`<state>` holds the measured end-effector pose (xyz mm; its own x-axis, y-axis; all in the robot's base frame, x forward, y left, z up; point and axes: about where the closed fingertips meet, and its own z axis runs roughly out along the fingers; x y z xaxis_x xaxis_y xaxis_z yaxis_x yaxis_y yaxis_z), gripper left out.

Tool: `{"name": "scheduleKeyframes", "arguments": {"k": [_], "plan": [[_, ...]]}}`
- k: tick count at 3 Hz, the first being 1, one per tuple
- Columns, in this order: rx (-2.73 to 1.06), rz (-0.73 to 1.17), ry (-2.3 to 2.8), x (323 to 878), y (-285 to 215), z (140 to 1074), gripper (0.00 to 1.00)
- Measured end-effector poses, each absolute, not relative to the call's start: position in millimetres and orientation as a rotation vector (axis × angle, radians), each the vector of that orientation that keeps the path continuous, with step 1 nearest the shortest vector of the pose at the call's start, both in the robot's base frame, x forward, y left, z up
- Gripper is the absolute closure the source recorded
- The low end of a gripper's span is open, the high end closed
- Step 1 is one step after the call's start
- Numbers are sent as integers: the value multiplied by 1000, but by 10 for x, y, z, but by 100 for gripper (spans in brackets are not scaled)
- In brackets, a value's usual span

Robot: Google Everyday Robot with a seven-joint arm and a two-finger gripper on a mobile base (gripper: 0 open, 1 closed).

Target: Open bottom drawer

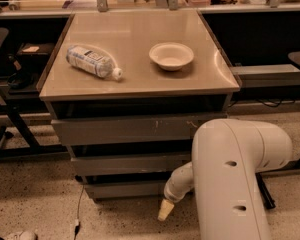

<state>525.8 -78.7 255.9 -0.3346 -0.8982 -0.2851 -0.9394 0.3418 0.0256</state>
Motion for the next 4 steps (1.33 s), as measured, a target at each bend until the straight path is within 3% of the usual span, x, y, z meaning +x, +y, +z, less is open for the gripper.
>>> {"name": "scheduleKeyframes", "arguments": {"k": [4], "plan": [[-1702,216,2395,5760,-798,1909,0]]}}
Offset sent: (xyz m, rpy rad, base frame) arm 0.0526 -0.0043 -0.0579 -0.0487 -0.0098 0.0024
